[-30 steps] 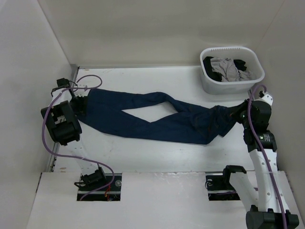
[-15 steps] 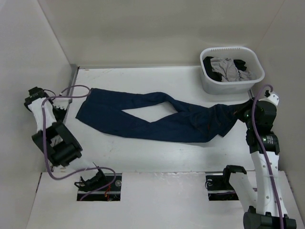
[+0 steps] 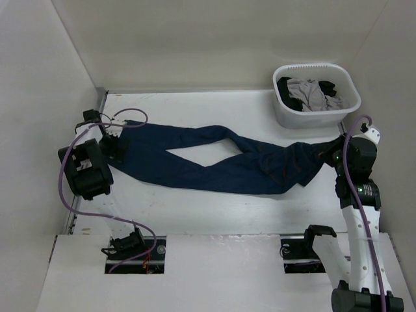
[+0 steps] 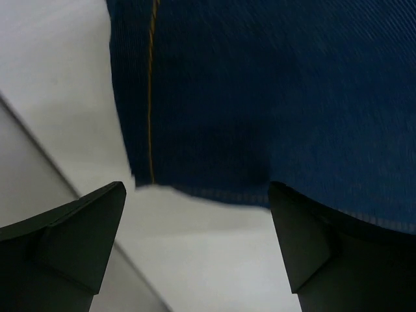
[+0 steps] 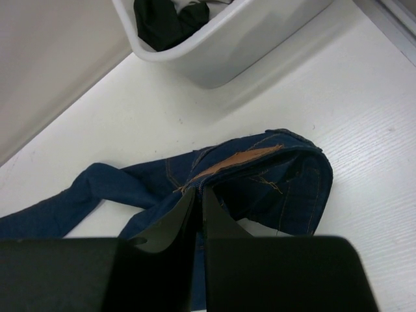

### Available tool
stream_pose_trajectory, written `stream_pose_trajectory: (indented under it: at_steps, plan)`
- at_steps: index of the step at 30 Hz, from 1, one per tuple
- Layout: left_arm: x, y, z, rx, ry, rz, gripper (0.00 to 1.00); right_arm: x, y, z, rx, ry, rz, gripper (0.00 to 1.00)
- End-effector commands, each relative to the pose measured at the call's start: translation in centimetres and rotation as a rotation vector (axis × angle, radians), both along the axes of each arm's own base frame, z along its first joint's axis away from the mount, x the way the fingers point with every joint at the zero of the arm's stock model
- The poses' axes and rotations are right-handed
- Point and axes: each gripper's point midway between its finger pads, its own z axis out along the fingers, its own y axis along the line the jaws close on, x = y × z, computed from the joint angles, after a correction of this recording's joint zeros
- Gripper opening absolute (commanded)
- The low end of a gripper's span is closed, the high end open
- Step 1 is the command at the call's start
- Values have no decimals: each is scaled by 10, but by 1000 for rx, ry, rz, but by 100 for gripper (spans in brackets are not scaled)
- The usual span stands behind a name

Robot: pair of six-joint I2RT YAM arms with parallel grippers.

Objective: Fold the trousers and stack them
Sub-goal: Flatten the trousers out

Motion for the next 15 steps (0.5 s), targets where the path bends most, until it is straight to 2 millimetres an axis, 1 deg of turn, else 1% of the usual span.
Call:
stream_pose_trajectory:
  at_steps: [1,2,3,4,6,7,8,9,10,12,14,15]
  plan:
    - [46,1,31,-92,-172,123,95,5,6,25,-4,-96,24,8]
    - [47,0,25,-109,-156,135,93,5,6,26,-3,-99,25,8]
    - [44,-2,19,-119,-131,140,89,4,6,27,-4,-104,22,9]
    - [39,-5,12,-134,-97,141,84,3,5,28,-6,-108,19,9]
    - [25,-13,-1,-158,-16,142,70,1,4,33,-10,-119,13,9]
    - [14,-18,-9,-167,35,139,58,1,3,36,-15,-125,10,9]
    - [5,-22,-15,-180,82,138,34,1,1,39,-18,-131,5,9]
    - [-4,-24,-21,-186,118,145,12,0,1,42,-21,-137,5,9]
    - [-11,-23,-25,-184,140,155,2,1,1,45,-22,-144,7,9]
    - [-26,-17,-24,-179,155,164,0,2,1,50,-21,-154,11,9]
    - [-41,-10,-9,-168,143,158,0,1,0,59,-26,-167,9,8]
    - [-52,-4,4,-158,135,154,0,0,0,63,-33,-174,9,8]
